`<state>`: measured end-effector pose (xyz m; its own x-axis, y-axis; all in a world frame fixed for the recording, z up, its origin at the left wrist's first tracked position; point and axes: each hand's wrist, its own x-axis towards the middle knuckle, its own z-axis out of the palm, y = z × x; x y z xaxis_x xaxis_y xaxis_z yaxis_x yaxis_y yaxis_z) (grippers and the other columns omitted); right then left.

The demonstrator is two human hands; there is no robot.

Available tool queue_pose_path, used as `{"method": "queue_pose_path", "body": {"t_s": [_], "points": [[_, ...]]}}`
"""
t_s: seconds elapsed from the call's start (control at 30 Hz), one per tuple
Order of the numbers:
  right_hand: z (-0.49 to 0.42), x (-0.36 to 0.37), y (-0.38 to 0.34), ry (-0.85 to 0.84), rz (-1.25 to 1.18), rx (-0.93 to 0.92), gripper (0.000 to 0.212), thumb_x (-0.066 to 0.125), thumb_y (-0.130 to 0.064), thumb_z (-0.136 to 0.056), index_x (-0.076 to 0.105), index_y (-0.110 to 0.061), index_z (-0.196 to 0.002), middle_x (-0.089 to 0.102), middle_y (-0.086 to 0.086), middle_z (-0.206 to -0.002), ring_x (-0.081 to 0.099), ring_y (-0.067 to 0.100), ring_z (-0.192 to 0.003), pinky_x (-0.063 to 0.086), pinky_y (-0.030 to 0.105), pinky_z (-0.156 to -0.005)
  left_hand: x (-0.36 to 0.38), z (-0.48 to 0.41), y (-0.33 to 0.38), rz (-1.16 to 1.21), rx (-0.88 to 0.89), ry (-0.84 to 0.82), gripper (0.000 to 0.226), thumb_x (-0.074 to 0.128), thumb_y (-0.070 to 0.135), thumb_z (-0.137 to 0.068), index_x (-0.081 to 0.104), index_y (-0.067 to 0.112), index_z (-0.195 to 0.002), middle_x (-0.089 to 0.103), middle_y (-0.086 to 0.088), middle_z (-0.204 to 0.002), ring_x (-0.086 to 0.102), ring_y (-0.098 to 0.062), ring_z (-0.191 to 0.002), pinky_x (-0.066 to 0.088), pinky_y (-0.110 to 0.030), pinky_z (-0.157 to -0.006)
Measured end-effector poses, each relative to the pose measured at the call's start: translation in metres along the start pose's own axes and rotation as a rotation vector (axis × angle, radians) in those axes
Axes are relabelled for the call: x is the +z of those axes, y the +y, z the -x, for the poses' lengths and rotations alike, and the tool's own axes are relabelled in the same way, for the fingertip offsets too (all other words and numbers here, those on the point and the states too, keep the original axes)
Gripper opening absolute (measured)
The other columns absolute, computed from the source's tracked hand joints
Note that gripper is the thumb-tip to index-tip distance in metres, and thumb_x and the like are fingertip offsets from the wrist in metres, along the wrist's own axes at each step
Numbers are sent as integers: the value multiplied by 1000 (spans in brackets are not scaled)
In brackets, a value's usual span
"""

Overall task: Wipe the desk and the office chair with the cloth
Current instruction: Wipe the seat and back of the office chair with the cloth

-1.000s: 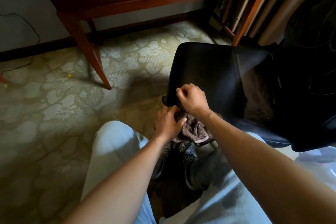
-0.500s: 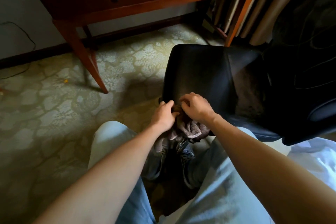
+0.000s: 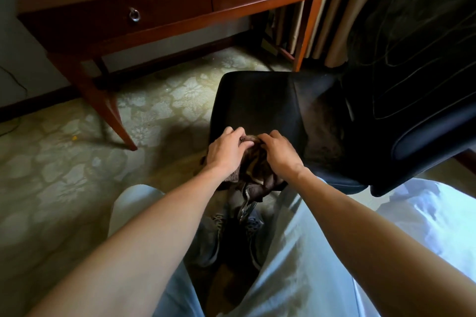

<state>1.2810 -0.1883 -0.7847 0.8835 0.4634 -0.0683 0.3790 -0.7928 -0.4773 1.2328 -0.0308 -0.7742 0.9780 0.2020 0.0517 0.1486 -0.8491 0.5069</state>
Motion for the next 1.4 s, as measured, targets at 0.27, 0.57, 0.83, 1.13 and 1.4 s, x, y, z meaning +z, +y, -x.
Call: {"method": "queue_pose_path", "body": {"t_s": [0.27, 0.57, 0.83, 1.13, 1.4], "points": [[-8, -32, 38, 270, 78, 74, 40, 46, -7, -95, 59, -20, -130, 59, 7, -115, 53, 31, -106, 47, 40, -86, 10, -43, 49, 136, 133, 72, 24, 58, 37, -99, 65, 19, -112, 50, -2, -109, 57, -25, -101, 46, -38, -81], [-8, -20, 70, -87, 145, 171, 55, 47, -35, -98, 37, -20, -151, 39, 14, -149, 36, 37, -134, 33, 47, -109, 66, -50, 39, -154, 122, -388, 47, 47, 37, -102, 40, 33, -148, 16, 3, -165, 5, -24, -152, 13, -58, -119], [-24, -21, 83, -271, 198, 54, 67, 52, -36, -98, 29, -16, -157, 44, 12, -150, 45, 34, -133, 43, 40, -107, 73, -57, 37, -304, 84, -591, 59, 43, 40, -105, 16, 42, -158, -11, 9, -168, -20, -25, -153, 6, -59, -123], [-27, -3, 75, -294, 281, 154, 67, 46, -35, -101, 19, -19, -160, 30, 8, -159, 29, 34, -142, 35, 44, -113, 74, -69, 42, -379, 76, -641, 61, 46, 30, -104, 18, 41, -158, -9, 8, -168, -20, -26, -153, 5, -59, -123], [-27, 6, 62, -248, 293, 188, 65, 46, -29, -103, 15, -18, -160, 29, 9, -158, 29, 33, -142, 33, 44, -110, 66, -79, 29, -414, 162, -644, 58, 45, 38, -105, 21, 38, -158, -2, 8, -169, -13, -24, -154, 16, -51, -121]]}}
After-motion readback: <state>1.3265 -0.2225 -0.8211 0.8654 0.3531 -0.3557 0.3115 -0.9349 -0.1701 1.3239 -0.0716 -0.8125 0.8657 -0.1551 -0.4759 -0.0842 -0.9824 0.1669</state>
